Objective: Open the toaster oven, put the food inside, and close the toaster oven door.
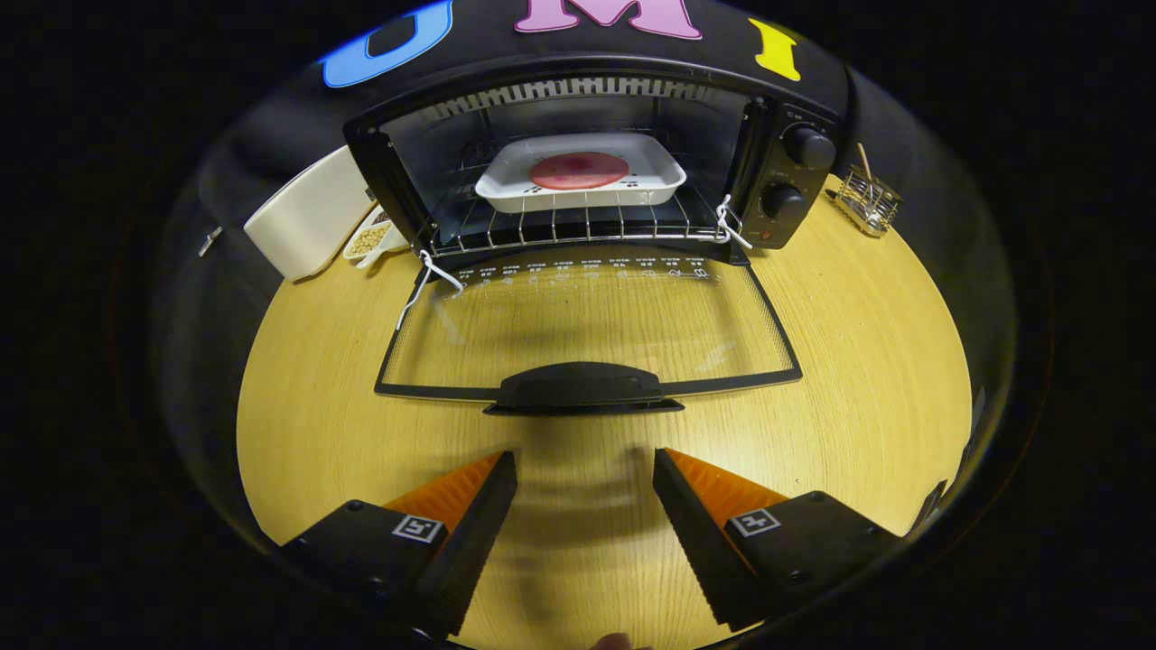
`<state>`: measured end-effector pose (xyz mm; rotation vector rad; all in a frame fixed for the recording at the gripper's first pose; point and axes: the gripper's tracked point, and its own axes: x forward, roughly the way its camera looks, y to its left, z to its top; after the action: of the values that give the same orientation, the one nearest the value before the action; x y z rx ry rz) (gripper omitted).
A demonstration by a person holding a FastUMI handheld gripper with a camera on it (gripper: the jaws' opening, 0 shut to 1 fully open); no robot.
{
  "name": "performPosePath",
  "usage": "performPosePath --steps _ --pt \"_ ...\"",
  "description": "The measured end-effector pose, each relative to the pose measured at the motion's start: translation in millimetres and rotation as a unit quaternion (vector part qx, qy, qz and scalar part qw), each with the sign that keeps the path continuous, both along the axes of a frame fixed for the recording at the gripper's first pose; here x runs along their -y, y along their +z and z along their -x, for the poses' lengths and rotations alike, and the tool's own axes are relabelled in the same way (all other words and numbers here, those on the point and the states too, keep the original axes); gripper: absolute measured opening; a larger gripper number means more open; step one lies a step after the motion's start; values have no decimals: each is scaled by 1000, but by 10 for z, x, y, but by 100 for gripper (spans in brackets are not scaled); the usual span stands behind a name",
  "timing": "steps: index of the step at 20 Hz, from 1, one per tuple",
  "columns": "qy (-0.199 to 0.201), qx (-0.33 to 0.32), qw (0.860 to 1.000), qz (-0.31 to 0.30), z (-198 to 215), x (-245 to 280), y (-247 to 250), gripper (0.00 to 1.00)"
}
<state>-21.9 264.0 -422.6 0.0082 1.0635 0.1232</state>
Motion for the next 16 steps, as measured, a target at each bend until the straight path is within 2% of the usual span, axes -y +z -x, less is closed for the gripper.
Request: performPosePath --steps 6,9,16 --pt "-29 -6 1000 9 -197 38 -131 99" --pt "-10 -10 999 31 -225 24 -148 98" --pt "-12 11 999 28 -196 24 -3 99"
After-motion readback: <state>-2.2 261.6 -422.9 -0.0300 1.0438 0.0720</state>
